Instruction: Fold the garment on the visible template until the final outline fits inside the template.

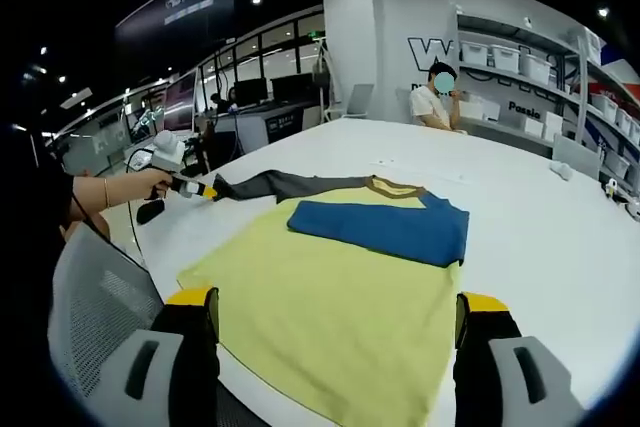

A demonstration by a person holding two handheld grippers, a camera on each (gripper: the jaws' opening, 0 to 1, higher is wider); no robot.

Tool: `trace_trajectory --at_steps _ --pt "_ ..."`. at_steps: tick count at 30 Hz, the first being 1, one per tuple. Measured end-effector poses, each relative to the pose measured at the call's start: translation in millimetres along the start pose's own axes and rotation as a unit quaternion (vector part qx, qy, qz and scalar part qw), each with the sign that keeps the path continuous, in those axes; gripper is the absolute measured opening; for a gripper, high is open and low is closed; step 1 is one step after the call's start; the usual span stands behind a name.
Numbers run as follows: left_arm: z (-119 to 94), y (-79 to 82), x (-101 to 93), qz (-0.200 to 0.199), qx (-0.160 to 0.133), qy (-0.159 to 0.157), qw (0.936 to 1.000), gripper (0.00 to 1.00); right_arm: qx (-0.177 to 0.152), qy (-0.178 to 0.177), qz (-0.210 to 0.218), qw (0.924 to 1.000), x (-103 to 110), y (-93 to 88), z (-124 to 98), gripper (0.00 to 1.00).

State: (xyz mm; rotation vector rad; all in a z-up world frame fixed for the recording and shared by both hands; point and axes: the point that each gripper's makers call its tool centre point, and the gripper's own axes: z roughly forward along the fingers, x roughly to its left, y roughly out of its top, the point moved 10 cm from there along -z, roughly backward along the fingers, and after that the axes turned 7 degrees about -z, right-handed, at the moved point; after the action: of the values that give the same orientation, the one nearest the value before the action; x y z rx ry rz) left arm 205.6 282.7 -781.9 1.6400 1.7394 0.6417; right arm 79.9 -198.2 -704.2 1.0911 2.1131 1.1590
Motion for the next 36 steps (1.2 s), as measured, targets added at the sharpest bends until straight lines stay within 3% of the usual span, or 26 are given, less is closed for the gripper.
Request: trace_trajectory --at_steps 4,7,12,21,26,31,36 --pt "-9.8 1.7 3.4 0.019 0.012 -0.005 0.9997 0.03 0.001 0.003 -0.001 1.0 1.0 0.1 0.8 0.98" --pt "-15.6 2.3 8.9 0.03 0.04 0.002 0.9988 0.03 0.002 0.009 -0.005 0.9999 2.7 0.6 1.6 0.98" --pt "-18.2 7.5 15.2 0.049 0.049 0.012 0.9975 0.03 0.006 0.018 -0.007 0.9998 4.6 -0.1 1.7 0.99" --pt "-20.6 16.4 37.9 0.1 0.101 0.05 0.9885 0.03 0.024 0.018 -0.013 0.9995 5.2 -5.0 -3.4 0.99" --pt "-22.3 20.3 49.6 0.115 0.096 0.076 0.9858 0.05 0.022 0.018 -0.008 0.9996 5.1 -5.0 -5.2 0.99" --pt "-18.7 21.3 60.5 0.118 0.106 0.086 0.9836 0.07 0.026 0.022 -0.016 0.9993 6.9 -3.6 -4.7 0.99" --pt "-17.0 19.8 67.4 0.138 0.128 0.105 0.9765 0.08 0.029 0.023 -0.021 0.9991 8.2 -2.6 -4.6 0.99"
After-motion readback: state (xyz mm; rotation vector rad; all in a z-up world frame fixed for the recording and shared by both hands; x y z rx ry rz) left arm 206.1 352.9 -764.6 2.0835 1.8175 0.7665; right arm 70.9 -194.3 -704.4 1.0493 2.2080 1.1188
